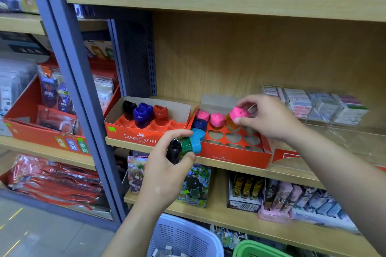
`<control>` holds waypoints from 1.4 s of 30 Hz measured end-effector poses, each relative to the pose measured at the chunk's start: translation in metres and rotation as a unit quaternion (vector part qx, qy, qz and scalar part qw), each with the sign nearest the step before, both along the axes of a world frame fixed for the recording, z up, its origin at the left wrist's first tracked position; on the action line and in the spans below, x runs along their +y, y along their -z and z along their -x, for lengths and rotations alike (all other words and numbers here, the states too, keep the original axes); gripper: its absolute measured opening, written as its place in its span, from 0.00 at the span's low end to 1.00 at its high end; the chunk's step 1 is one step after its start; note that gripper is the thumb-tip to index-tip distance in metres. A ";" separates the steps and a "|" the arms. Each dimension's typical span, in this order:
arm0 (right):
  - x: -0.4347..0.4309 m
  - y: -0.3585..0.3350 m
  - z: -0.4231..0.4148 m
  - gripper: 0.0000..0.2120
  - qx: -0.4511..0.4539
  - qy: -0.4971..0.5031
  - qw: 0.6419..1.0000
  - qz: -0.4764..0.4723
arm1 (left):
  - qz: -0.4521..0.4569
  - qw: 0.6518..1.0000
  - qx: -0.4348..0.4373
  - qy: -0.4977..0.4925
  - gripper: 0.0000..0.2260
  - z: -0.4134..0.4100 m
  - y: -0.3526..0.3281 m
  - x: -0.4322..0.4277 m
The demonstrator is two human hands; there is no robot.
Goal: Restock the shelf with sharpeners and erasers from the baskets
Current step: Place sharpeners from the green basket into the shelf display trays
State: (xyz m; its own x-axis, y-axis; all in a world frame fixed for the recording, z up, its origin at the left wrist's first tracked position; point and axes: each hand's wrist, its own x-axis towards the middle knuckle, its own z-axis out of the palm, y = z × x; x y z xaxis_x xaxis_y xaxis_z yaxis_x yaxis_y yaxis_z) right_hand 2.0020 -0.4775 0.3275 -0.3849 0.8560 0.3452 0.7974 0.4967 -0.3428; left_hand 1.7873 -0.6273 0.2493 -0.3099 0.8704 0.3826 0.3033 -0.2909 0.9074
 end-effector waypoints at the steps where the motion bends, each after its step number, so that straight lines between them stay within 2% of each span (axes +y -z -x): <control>1: 0.010 0.002 0.001 0.18 -0.038 0.014 0.999 0.001 | -0.001 1.000 0.005 -0.002 0.20 0.000 -0.001 -0.001; 3: 0.024 0.010 0.005 0.19 -0.084 0.032 0.996 0.013 | 0.002 1.000 0.000 -0.005 0.21 0.002 -0.001 -0.001; 11: 0.042 0.023 0.012 0.19 -0.178 0.063 0.982 -0.021 | 0.013 0.999 -0.048 -0.017 0.19 0.016 -0.001 0.002; 20: 0.037 0.018 0.015 0.19 -0.263 0.024 0.964 -0.022 | 0.023 0.999 -0.038 -0.005 0.19 0.011 -0.002 0.002; 22: 0.030 0.016 0.012 0.19 -0.232 0.025 0.972 -0.035 | 0.020 0.999 -0.035 0.000 0.19 0.009 -0.002 0.001; 25: 0.004 0.015 0.014 0.13 -0.077 -0.010 0.994 -0.072 | 0.008 0.999 -0.032 0.012 0.19 0.006 -0.004 -0.001; 27: -0.023 0.017 0.023 0.09 0.038 -0.091 0.995 -0.004 | -0.001 0.999 -0.040 0.018 0.19 0.005 -0.005 -0.001; 30: -0.051 0.025 0.039 0.11 0.125 -0.200 0.962 0.139 | -0.020 0.999 -0.046 0.019 0.19 0.002 -0.007 -0.001; 34: -0.059 0.027 0.043 0.13 0.257 -0.225 0.904 0.257 | -0.041 0.997 -0.065 0.026 0.19 0.001 -0.009 -0.002; 39: -0.059 0.030 0.039 0.14 0.295 -0.234 0.886 0.269 | -0.034 0.999 -0.031 0.029 0.19 0.000 -0.009 -0.003; 42: -0.059 0.033 0.034 0.17 0.308 -0.227 0.894 0.233 | -0.020 0.999 -0.019 0.031 0.19 0.000 -0.004 0.000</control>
